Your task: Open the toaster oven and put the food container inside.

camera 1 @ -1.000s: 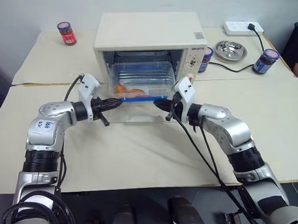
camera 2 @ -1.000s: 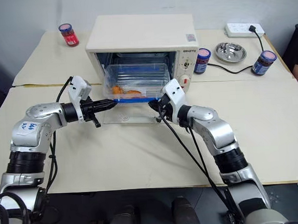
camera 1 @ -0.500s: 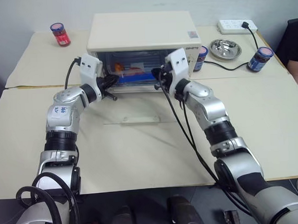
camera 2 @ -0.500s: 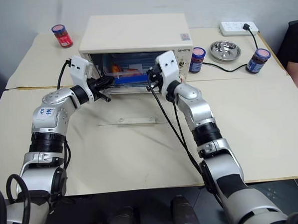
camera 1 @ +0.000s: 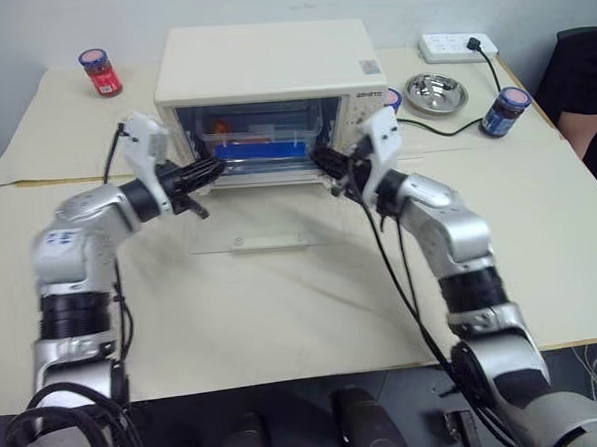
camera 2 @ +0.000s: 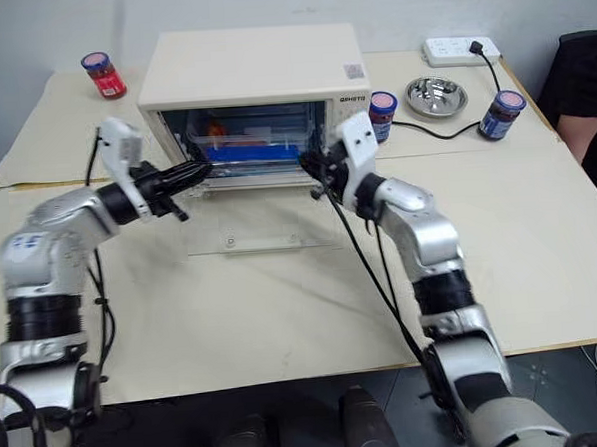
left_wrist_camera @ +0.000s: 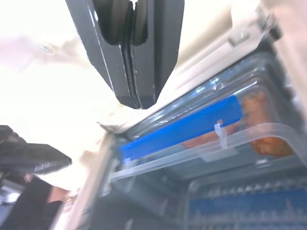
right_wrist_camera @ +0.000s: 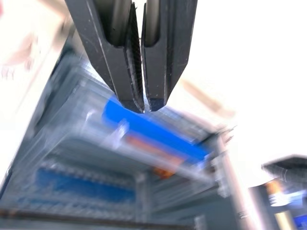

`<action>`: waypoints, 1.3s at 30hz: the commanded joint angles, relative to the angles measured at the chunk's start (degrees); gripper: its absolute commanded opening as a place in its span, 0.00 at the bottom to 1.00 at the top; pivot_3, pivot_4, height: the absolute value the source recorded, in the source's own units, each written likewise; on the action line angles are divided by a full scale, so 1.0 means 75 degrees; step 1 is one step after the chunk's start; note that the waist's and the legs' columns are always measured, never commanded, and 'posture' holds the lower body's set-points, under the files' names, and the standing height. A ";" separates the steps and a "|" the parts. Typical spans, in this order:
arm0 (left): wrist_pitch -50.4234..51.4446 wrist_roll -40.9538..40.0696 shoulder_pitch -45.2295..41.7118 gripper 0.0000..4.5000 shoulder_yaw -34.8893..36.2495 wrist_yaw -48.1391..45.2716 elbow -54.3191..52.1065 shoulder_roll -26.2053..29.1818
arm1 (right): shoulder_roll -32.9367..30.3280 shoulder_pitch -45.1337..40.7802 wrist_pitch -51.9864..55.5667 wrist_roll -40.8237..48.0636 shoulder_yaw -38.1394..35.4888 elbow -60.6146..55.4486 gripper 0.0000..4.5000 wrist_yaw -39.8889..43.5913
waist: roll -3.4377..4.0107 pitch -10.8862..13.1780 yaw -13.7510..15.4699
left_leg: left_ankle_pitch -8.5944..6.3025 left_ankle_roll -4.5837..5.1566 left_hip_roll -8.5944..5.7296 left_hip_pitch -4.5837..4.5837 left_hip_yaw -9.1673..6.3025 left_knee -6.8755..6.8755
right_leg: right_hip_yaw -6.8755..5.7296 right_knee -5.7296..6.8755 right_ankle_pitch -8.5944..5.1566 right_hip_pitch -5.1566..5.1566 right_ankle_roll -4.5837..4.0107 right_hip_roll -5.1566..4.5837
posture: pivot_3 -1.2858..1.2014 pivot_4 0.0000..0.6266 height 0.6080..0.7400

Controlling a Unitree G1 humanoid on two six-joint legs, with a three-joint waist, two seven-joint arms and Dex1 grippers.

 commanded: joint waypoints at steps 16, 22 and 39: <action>0.1004 -0.2367 0.2335 0.92 0.2276 -0.3026 -0.2499 0.3575 | -0.0933 0.3373 0.1100 0.0276 -0.0093 -0.2243 0.02 -0.0786 | 0.0009 0.0006 0.0679 | -0.0007 0.0036 -0.0015 0.0041 0.0036 0.0008 | 0.0039 -0.0107 0.0000 0.0073 0.0001 0.0004 | 0.52 0.24 1.00; 0.0872 -0.2357 0.2381 1.00 0.2303 -0.2893 -0.2573 0.3586 | -0.0247 0.2909 0.0203 -0.0400 0.0114 -0.0884 0.02 -0.1099 | 0.0010 0.0007 0.0622 | -0.0009 0.0040 -0.0018 0.0039 0.0044 0.0001 | 0.0043 -0.0105 0.0000 0.0063 0.0001 0.0003 | 0.52 0.24 1.00; 0.0145 -0.1879 0.2249 1.00 0.2011 -0.2282 -0.1715 0.3329 | -0.1512 0.0761 0.1667 0.2099 -0.2094 -0.1569 0.10 -0.0247 | 0.0026 0.0016 0.0626 | -0.0009 0.0037 -0.0003 0.0024 0.0051 -0.0012 | 0.0042 -0.0086 0.0000 0.0035 0.0000 0.0007 | 0.52 0.24 1.00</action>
